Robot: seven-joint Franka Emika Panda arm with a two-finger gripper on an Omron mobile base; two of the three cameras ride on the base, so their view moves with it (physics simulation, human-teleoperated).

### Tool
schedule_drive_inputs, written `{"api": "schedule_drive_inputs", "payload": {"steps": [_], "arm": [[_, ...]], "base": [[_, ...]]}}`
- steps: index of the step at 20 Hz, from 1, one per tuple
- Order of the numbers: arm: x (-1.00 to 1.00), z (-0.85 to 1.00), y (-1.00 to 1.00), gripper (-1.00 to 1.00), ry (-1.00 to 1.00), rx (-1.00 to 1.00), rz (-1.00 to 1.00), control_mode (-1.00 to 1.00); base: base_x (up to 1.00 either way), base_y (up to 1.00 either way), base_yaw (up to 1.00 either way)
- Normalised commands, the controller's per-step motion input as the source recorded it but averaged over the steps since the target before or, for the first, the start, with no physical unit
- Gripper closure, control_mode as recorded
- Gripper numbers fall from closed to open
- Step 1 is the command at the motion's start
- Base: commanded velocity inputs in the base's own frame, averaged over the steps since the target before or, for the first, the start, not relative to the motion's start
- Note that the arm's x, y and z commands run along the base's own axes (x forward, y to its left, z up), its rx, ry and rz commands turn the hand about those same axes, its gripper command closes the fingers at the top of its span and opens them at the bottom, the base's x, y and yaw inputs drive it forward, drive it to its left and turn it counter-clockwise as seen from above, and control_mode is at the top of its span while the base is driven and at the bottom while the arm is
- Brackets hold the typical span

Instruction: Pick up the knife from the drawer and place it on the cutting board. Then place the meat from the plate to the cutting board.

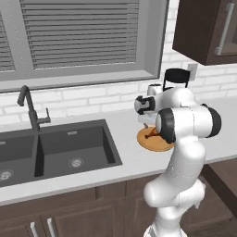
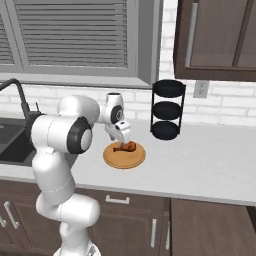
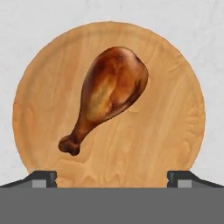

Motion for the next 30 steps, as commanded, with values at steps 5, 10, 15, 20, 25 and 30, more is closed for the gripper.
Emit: {"api": "schedule_drive_inputs", "payload": {"steps": [5, 10, 15, 20, 25, 30], "arm": [[0.55, -0.01, -0.17, -1.0, 0.06, 0.0, -0.05, -1.0], [0.33, -0.21, -0.01, -1.0, 0.0, 0.0, -0.01, -1.0], [0.1, -0.35, -0.06, -1.0, 0.0, 0.0, -0.05, -1.0], [-0.3, 0.02, -0.14, -1.0, -0.01, 0.01, -0.05, -1.0], [-0.19, 0.02, -0.1, -1.0, -0.01, 0.0, -0.02, -1.0], [0.0, -0.09, -0.06, -1.0, -0.02, 0.0, -0.11, -1.0]], "base": [[0.0, 0.0, 0.0], [0.0, 0.0, 0.0], [0.0, 0.0, 0.0], [0.0, 0.0, 0.0], [0.0, 0.0, 0.0], [0.0, 0.0, 0.0]]}}
